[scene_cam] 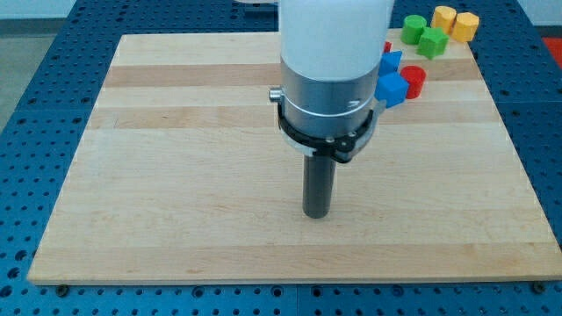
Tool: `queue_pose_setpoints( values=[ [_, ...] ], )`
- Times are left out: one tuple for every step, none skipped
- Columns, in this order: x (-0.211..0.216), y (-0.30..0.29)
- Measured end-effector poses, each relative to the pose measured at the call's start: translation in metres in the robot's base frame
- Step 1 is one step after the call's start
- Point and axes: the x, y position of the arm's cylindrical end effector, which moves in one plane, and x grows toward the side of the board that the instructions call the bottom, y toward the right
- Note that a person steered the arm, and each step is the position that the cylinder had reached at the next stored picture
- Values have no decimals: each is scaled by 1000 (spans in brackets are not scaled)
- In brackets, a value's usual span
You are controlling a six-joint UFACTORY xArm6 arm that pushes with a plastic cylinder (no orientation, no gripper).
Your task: Place the red star above the blue triangle
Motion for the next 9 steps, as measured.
queue_pose_setpoints(
  values=[
    [-8,-8],
    [-9,-8],
    [-31,-10],
    [-68,-18],
    [-103,-21],
    [-129,-23],
    [-130,-23],
    [-133,-23],
    [-146,-23]
  ],
)
